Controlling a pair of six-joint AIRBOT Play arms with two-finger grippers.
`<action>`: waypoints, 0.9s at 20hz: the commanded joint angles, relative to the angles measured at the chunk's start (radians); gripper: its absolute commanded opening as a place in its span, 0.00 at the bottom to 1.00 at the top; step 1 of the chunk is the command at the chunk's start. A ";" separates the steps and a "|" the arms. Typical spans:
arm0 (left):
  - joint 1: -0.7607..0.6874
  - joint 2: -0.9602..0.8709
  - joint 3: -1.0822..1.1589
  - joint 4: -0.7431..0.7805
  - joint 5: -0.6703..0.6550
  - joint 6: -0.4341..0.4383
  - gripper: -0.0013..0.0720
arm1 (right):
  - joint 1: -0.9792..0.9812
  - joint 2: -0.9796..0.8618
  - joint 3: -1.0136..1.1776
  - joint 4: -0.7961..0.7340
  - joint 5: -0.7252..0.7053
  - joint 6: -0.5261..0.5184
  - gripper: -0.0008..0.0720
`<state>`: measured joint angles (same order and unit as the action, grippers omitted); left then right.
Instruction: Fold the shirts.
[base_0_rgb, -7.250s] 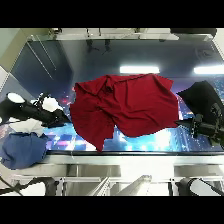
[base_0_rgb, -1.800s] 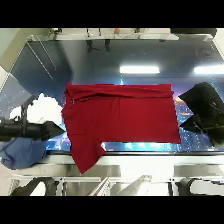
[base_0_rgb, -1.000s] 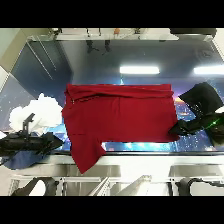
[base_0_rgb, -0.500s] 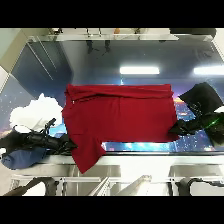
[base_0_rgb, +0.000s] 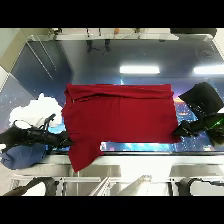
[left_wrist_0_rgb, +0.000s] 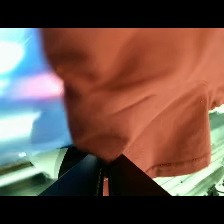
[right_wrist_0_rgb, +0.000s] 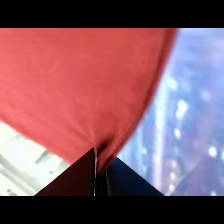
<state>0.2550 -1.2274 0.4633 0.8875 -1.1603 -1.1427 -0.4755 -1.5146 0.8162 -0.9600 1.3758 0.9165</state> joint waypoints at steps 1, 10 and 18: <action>0.089 0.077 -0.032 -0.019 -0.063 0.035 0.04 | -0.057 0.002 0.012 0.021 0.058 0.015 0.03; 0.109 0.121 0.055 -0.076 -0.186 0.027 0.04 | -0.090 0.003 0.045 0.021 0.068 0.044 0.03; -0.022 -0.051 0.559 -0.155 -0.275 -0.013 0.04 | -0.061 0.003 0.181 0.331 0.025 0.056 0.03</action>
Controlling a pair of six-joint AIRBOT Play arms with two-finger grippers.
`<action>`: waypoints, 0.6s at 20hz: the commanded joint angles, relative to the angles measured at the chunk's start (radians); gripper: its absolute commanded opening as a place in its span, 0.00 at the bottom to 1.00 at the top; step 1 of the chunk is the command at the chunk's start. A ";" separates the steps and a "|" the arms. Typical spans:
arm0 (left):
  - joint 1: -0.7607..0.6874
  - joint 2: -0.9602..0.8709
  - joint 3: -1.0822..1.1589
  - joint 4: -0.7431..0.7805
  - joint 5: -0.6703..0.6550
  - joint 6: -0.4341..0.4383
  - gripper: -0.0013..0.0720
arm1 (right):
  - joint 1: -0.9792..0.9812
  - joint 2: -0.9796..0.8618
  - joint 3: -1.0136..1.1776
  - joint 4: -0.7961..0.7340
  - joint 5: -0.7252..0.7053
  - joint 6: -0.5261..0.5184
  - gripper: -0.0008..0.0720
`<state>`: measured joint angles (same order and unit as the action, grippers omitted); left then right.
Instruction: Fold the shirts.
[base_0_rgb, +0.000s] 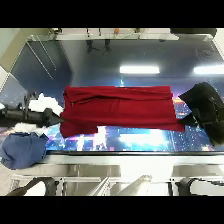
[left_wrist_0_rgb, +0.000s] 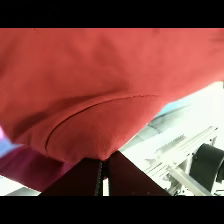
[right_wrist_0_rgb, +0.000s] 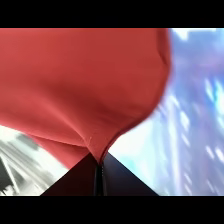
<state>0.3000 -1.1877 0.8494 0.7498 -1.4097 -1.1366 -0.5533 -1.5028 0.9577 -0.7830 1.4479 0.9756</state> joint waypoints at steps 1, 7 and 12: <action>-0.097 -0.148 0.254 -0.016 -0.016 -0.028 0.04 | 0.030 -0.021 0.055 0.195 -0.077 -0.003 0.04; -0.134 -0.503 0.681 -0.010 -0.004 -0.089 0.04 | 0.112 -0.180 0.192 0.410 -0.249 -0.010 0.04; -0.134 -0.780 0.896 -0.012 0.023 -0.087 0.03 | 0.163 -0.398 0.317 0.584 -0.326 -0.033 0.05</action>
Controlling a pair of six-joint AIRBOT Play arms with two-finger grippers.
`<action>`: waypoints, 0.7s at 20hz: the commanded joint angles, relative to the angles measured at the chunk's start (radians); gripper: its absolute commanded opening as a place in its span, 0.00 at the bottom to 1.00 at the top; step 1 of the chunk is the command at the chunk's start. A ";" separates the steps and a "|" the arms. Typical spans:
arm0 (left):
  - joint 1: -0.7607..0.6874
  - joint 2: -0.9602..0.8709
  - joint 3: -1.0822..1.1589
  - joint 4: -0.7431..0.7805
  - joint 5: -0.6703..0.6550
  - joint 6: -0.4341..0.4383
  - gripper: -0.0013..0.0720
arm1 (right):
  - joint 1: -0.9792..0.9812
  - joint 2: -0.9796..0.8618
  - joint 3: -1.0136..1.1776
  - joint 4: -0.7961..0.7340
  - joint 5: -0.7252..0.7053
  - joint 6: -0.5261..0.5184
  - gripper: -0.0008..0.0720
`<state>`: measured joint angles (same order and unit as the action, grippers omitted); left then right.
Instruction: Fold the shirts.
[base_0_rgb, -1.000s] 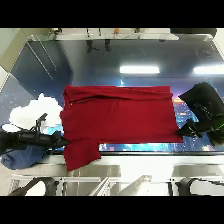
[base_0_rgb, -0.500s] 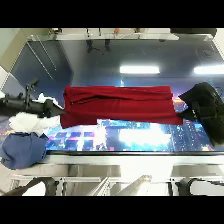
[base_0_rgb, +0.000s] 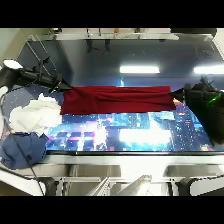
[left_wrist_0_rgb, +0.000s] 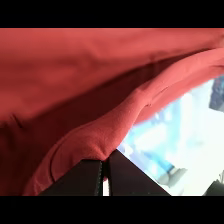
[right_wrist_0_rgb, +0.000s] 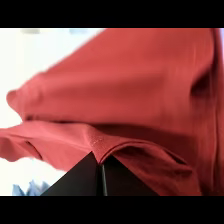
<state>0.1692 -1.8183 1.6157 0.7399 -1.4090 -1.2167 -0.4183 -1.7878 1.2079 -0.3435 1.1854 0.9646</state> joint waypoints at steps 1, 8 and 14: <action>-0.006 -0.196 0.176 -0.008 0.028 -0.007 0.03 | 0.031 -0.147 0.087 0.209 -0.074 -0.056 0.05; -0.031 -0.316 0.454 -0.008 -0.129 -0.008 0.39 | 0.002 -0.182 0.165 0.116 -0.035 -0.063 0.24; 0.043 -0.161 0.363 0.002 -0.038 -0.016 0.39 | -0.058 -0.072 0.312 -0.325 -0.008 0.043 0.91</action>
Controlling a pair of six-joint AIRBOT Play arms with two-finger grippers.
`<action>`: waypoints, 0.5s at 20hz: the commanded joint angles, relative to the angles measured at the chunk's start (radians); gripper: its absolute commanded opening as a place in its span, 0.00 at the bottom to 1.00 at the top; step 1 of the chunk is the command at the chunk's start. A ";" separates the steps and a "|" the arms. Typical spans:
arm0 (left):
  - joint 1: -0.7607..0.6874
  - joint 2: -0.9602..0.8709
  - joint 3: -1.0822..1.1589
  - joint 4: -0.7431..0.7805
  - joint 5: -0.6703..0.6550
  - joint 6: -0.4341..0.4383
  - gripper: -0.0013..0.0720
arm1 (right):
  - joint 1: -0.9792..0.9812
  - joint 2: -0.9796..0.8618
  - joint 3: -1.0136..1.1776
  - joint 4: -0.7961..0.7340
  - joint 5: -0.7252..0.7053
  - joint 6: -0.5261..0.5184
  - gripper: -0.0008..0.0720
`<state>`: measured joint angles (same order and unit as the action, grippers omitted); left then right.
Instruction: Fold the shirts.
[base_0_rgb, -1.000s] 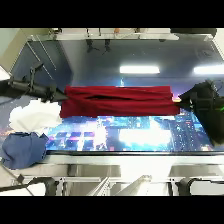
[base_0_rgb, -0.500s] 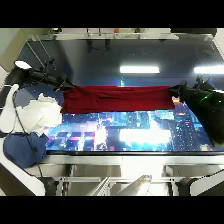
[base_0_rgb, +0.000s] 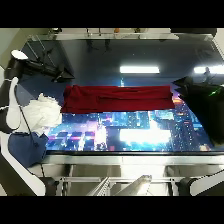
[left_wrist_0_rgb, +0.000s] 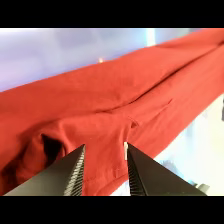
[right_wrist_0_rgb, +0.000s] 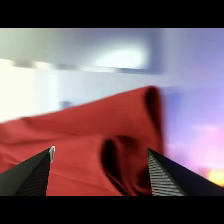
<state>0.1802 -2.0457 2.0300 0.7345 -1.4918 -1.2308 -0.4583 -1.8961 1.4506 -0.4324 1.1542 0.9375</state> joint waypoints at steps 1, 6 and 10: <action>0.045 0.087 -0.065 0.006 0.045 -0.002 0.39 | -0.012 0.036 0.089 -0.301 0.050 0.107 0.91; 0.032 0.164 -0.068 0.007 0.004 -0.012 0.01 | 0.058 -0.015 0.093 -0.368 0.074 0.137 0.91; -0.029 0.179 -0.068 0.007 0.003 -0.012 0.01 | 0.111 -0.073 0.096 -0.345 0.074 0.137 0.90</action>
<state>0.1833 -1.8828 1.9640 0.7406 -1.4834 -1.2423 -0.3817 -1.9339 1.5417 -0.7654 1.2224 1.0641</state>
